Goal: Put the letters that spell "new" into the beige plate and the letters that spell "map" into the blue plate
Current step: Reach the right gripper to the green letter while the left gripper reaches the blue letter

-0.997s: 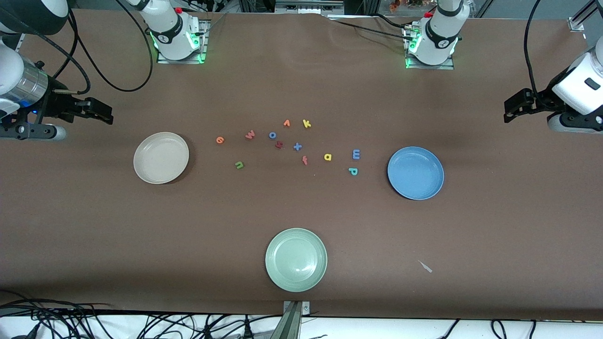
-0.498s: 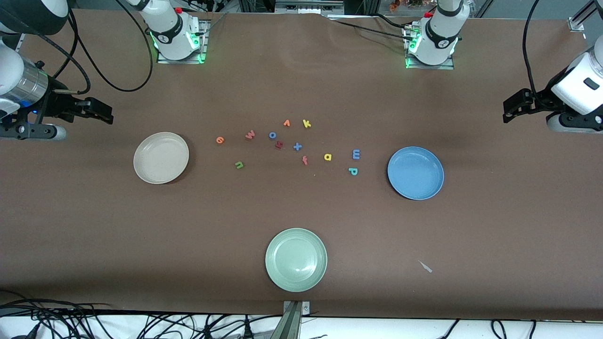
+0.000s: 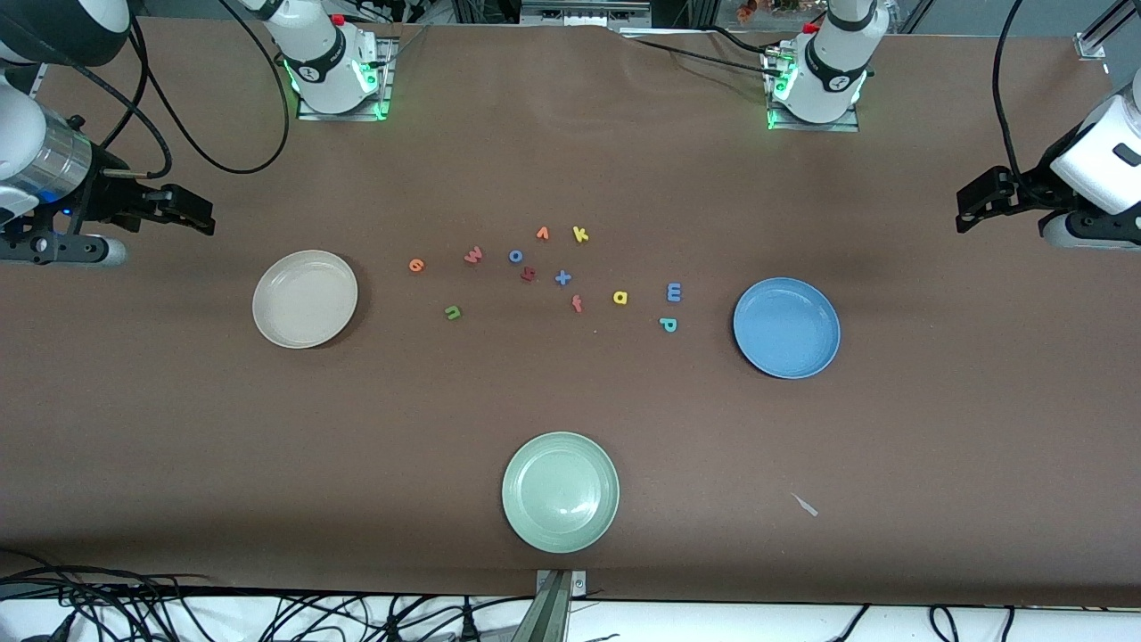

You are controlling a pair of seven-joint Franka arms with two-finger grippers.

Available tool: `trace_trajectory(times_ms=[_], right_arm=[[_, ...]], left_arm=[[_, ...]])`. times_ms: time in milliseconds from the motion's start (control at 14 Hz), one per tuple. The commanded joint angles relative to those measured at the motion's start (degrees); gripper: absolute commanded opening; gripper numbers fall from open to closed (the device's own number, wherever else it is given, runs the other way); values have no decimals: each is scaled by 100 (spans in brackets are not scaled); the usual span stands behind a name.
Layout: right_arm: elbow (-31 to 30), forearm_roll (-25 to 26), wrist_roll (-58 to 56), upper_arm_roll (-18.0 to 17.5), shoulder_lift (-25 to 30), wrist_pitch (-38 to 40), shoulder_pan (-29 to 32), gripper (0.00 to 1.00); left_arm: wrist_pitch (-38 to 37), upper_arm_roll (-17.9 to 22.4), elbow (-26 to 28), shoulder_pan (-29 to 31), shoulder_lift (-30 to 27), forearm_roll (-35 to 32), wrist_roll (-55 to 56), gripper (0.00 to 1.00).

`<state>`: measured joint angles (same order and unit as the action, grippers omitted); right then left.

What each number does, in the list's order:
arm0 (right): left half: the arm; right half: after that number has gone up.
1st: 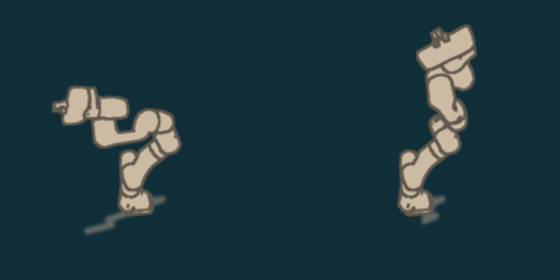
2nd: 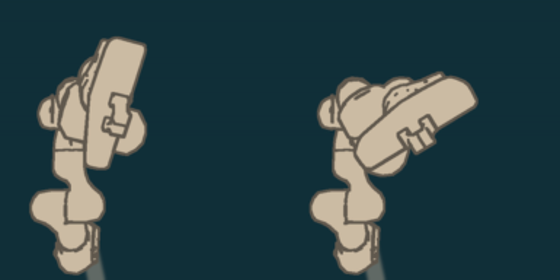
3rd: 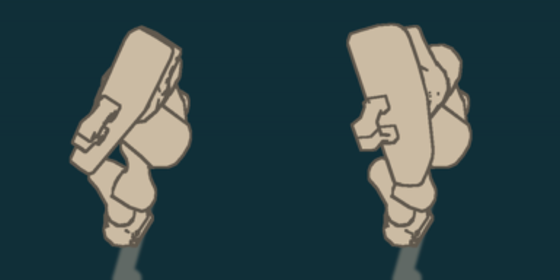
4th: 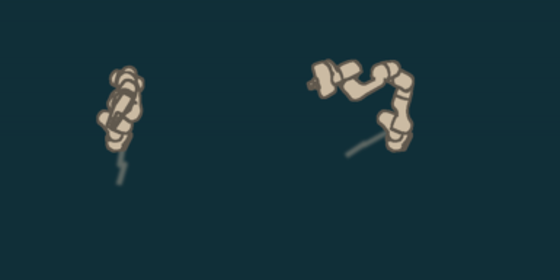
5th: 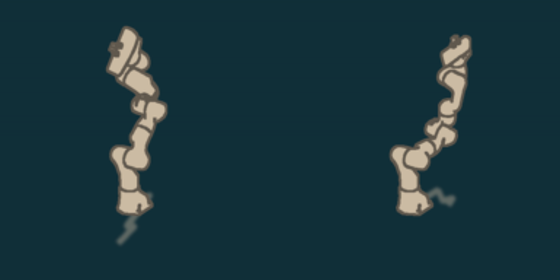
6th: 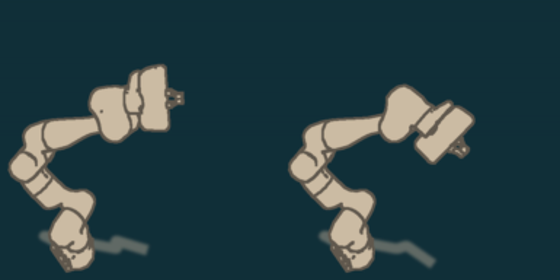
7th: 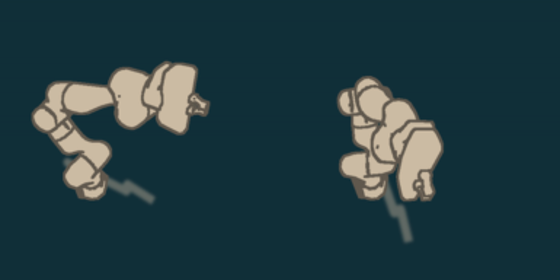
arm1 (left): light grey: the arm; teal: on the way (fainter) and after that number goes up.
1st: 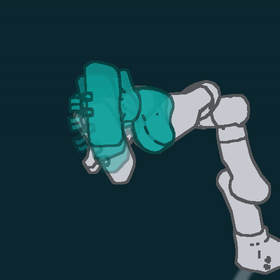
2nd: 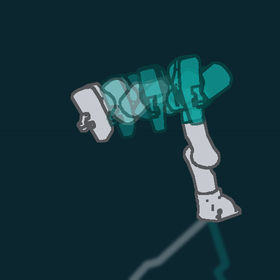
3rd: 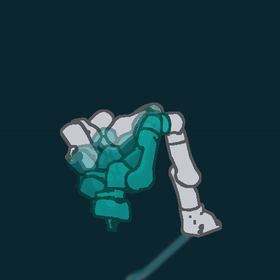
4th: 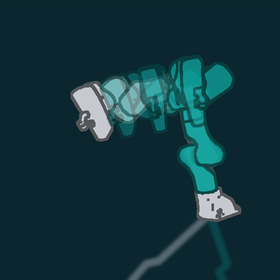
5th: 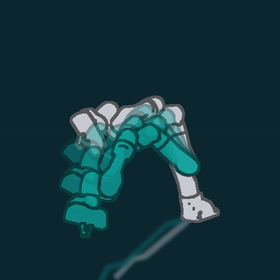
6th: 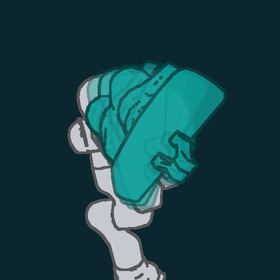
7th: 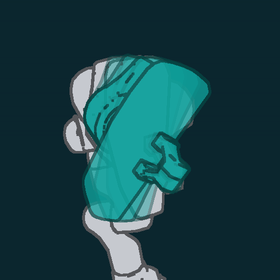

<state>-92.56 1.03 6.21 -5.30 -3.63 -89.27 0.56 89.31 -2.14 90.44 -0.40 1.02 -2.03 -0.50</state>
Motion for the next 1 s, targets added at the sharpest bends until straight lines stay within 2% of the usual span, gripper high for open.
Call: trace_trajectory(times_ms=[0,214,356,498,641,926], right_arm=[[-8,47,38,-68,-6,42,-204,100],[132,20,-67,-59,-576,42,-634,100],[141,3,46,-68,-752,42,-837,100],[80,-242,221,-59,-937,-116,-1040,100],[-322,-323,713,-85,-947,-676,-1119,100],[-1472,-288,1188,-603,-824,-2195,-1137,100]], left_arm=[[-133,12,-167,5,74,-52,-20,100],[-142,-23,-176,-65,74,-8,50,100],[-238,-138,-167,-48,83,-8,-2,100],[-536,-129,-176,-30,127,27,-11,100],[-729,-138,-176,-57,153,36,-20,100],[-898,-199,-176,-83,303,193,-20,100]])
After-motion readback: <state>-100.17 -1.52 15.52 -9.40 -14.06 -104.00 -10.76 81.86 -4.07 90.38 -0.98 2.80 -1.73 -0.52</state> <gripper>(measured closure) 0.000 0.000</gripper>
